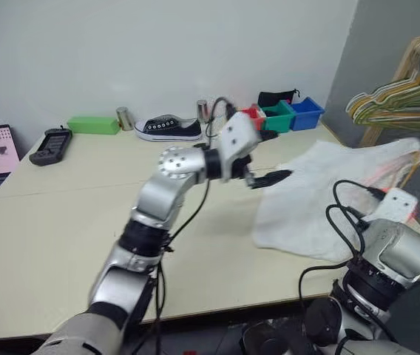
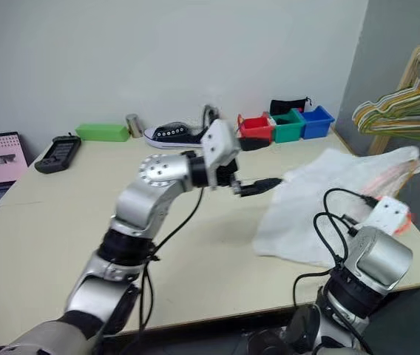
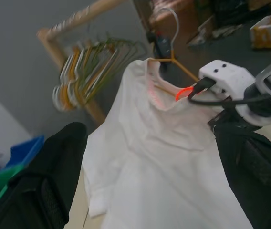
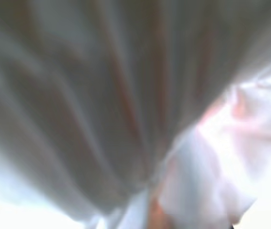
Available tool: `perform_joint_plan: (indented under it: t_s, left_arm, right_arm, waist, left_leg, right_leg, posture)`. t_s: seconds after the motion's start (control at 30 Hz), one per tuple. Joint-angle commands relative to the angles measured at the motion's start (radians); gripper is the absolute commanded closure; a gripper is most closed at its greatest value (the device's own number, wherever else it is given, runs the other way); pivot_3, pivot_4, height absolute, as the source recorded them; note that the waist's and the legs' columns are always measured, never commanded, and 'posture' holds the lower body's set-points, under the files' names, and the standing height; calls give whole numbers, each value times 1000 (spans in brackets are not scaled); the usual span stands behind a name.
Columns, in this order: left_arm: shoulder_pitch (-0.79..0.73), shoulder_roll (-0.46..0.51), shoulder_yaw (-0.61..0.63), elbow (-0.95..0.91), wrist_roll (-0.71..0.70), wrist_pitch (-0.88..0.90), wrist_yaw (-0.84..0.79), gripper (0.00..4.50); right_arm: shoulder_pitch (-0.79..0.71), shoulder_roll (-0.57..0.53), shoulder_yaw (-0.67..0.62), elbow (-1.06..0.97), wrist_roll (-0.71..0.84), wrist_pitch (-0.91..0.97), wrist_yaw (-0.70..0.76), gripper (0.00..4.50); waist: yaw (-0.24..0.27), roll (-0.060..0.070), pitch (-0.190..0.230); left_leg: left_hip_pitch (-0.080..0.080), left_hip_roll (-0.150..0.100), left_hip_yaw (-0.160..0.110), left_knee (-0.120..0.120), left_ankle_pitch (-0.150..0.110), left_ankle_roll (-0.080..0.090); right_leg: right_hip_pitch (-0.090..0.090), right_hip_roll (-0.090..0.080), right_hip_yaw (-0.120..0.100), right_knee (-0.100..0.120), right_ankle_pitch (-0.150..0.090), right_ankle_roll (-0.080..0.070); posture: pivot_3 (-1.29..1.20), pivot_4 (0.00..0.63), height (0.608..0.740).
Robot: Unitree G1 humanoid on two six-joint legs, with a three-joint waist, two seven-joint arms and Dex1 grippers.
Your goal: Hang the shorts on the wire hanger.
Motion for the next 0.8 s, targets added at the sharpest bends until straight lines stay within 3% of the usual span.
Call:
perform_joint_plan:
  t_s: [0.03,0.37,0.67,0.8]
  left_arm:
    - [-88,-46,16,96,29,-73,66,20]
    - [-211,-118,20,254,40,-182,98,20]
    - [-182,-131,5,212,49,-169,99,20]
    - [-166,-129,2,183,49,-155,103,20]
  right_arm:
    - [-57,-54,27,0,-7,-104,-57,4500]
    - [-158,-174,-90,160,42,-253,-154,4500]
    - [-247,-190,-241,305,135,-249,-218,4500]
    - [-244,-278,-248,393,158,-303,-217,4500]
  waist:
    - [-20,0,0]
    - [-72,-1,1]
    - [-84,-1,1]
    - [-76,-1,1]
  left_leg:
    - [0,0,0,0,0,0]
    - [10,0,4,-4,0,0]
    - [11,-1,5,-5,0,1]
    - [11,-1,5,-5,0,1]
  right_leg:
    - [0,0,0,0,0,0]
    - [9,0,2,-7,-1,1]
    - [15,-1,3,-17,0,3]
    - [15,-2,3,-17,0,3]
  posture:
    - [-457,0,740]
    - [-458,0,740]
    - [-444,0,740]
    - [-436,0,740]
